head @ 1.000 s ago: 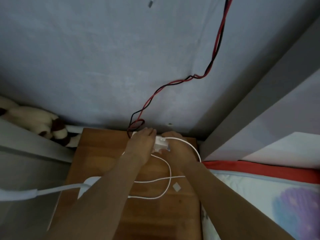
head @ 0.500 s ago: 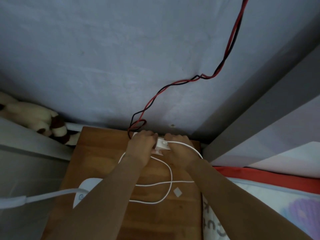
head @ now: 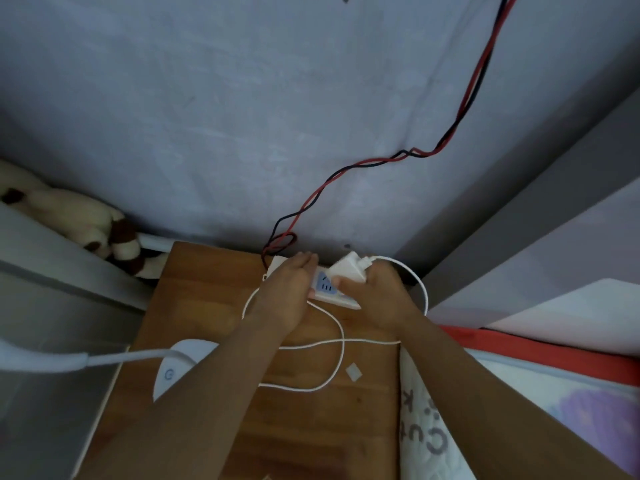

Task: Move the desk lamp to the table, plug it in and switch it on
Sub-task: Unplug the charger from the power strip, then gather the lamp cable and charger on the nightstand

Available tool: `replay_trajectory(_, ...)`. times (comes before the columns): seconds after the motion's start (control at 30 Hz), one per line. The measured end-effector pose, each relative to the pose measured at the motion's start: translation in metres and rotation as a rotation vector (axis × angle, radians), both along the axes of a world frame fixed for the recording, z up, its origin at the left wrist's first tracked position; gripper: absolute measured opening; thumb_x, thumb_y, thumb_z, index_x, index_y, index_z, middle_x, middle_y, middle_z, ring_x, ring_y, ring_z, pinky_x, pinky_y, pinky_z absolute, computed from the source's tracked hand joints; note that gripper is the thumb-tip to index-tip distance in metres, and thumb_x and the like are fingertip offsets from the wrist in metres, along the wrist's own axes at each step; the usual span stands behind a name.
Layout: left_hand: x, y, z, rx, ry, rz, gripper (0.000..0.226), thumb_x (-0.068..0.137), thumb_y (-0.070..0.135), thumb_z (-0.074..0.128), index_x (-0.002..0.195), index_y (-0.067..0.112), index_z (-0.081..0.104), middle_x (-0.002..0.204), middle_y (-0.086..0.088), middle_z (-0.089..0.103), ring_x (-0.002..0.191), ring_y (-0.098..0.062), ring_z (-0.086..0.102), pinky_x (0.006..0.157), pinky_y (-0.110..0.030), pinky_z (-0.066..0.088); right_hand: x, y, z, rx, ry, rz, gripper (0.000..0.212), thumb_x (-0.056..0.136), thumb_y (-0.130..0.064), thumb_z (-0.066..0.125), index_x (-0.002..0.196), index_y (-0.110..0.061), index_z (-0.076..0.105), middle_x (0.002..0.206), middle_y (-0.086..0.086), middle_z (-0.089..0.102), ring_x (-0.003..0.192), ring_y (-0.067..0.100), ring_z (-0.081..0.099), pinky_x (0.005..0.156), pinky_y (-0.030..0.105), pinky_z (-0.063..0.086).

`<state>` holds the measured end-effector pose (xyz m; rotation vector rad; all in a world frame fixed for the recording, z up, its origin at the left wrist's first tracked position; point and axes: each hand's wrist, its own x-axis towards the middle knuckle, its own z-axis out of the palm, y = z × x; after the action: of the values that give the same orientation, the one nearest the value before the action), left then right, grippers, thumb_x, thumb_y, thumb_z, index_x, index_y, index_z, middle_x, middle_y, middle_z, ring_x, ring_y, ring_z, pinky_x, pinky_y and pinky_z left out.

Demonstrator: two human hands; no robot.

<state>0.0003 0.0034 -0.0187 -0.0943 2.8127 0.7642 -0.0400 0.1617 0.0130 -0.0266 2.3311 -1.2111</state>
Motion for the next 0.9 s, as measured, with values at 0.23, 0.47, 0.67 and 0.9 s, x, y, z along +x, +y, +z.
replay_trajectory(0.23, 0.052, 0.012, 0.022, 0.085, 0.104, 0.137, 0.046, 0.086, -0.001, 0.052, 0.129, 0.014, 0.053, 0.132, -0.006, 0.057, 0.118, -0.021, 0.055, 0.098, -0.033, 0.047, 0.044, 0.005, -0.027, 0.024, -0.346, -0.086, 0.035, 0.083, -0.022, 0.071, 0.111, -0.008, 0.056, 0.101, 0.017, 0.068, 0.080, 0.027, 0.069, 0.073, 0.039, 0.059)
replay_trajectory(0.47, 0.094, 0.017, 0.019, 0.113, 0.058, 0.221, 0.027, 0.086, 0.000, 0.048, 0.104, 0.013, 0.064, 0.100, -0.005, 0.066, 0.093, -0.021, 0.062, 0.079, -0.037, 0.053, 0.059, 0.008, -0.063, 0.158, -0.203, -0.192, 0.031, 0.075, -0.028, 0.077, 0.099, -0.021, 0.060, 0.104, 0.006, 0.069, 0.091, 0.021, 0.067, 0.082, 0.042, 0.058)
replay_trajectory(0.67, 0.118, 0.014, 0.022, 0.206, 0.057, 0.234, 0.022, 0.087, 0.004, 0.051, 0.098, 0.013, 0.068, 0.097, -0.005, 0.069, 0.091, -0.023, 0.064, 0.077, -0.036, 0.052, 0.069, 0.001, -0.052, 0.401, 0.042, -0.096, 0.048, 0.076, -0.029, 0.076, 0.118, -0.017, 0.056, 0.115, 0.005, 0.066, 0.094, 0.017, 0.061, 0.069, 0.021, 0.046)
replay_trajectory(0.9, 0.163, 0.001, 0.031, 0.298, 0.035, 0.282, 0.017, 0.088, 0.013, 0.059, 0.100, 0.015, 0.070, 0.096, -0.004, 0.073, 0.089, -0.019, 0.066, 0.079, -0.029, 0.051, 0.122, -0.028, -0.027, 0.392, 0.281, 0.322, 0.018, 0.086, -0.009, 0.058, 0.104, -0.009, 0.062, 0.111, 0.012, 0.061, 0.101, 0.028, 0.059, 0.086, 0.038, 0.051)
